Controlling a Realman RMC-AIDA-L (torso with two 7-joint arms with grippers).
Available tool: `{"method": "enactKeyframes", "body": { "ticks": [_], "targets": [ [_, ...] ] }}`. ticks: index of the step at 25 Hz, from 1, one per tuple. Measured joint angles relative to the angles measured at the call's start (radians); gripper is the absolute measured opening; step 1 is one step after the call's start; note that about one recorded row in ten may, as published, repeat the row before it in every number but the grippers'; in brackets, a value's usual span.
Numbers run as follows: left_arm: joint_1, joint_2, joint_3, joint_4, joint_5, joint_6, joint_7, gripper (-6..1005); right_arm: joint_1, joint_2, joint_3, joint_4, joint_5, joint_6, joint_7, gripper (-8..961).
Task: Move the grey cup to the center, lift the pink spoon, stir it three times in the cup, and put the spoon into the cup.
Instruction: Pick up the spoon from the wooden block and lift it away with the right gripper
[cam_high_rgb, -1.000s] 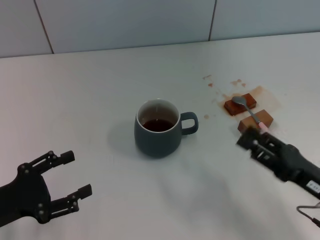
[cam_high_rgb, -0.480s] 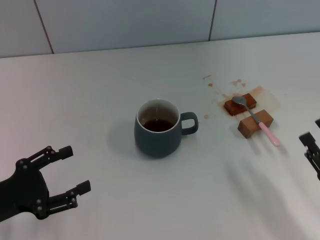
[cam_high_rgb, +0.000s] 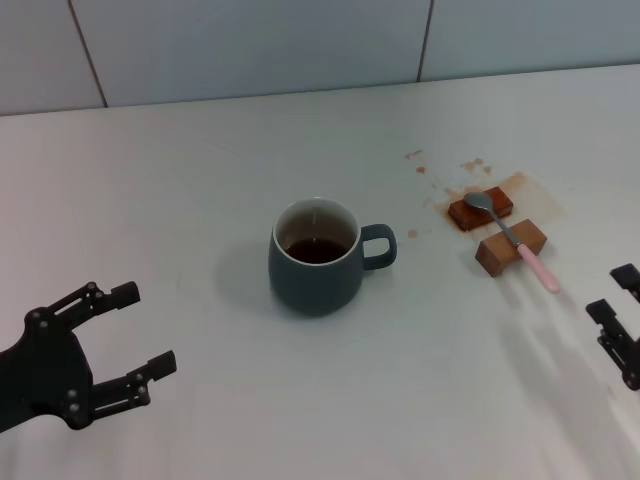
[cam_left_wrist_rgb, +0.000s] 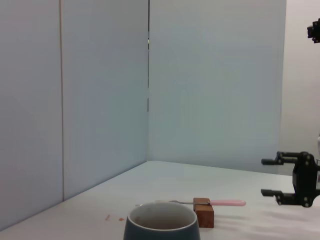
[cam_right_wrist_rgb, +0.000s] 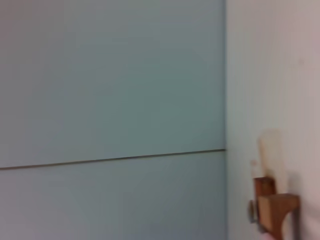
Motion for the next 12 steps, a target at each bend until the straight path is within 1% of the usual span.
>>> {"method": "enactKeyframes", "body": {
  "ticks": [6,12],
  "targets": [
    [0.000,0.000,0.000,0.000,-0.010,0.002,0.000,863,0.039,-0.002,-0.020,-0.003,-0.005,0.087,0.000,640],
    [0.003,0.000,0.000,0.002,-0.021,0.003,0.001,863,0.064,-0.004,-0.039,-0.005,-0.006,0.114,0.002,640]
  ]
}}
